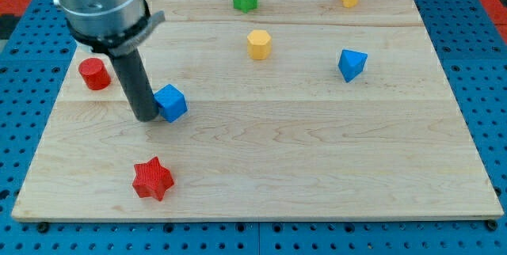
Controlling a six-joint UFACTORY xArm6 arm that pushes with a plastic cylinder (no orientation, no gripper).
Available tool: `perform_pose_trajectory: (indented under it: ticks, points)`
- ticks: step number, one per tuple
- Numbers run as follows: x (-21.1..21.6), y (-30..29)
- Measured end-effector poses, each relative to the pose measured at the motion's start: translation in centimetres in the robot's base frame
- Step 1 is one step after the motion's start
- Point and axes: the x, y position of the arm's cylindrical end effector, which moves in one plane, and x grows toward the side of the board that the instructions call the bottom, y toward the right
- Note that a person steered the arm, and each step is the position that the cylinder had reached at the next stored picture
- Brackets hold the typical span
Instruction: Move the blue cube diagonally to the blue triangle
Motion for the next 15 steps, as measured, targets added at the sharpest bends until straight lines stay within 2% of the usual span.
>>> perform_pose_trajectory:
  ticks: [1,3,6,8,11,12,15]
  points:
    - [-1.3,-0.6]
    - [-0.6,6.6]
    - [-0.6,8.6]
    - [-1.1,18.4]
    - [-1.1,19.2]
    - [-1.1,22.8]
    - [-1.1,23.1]
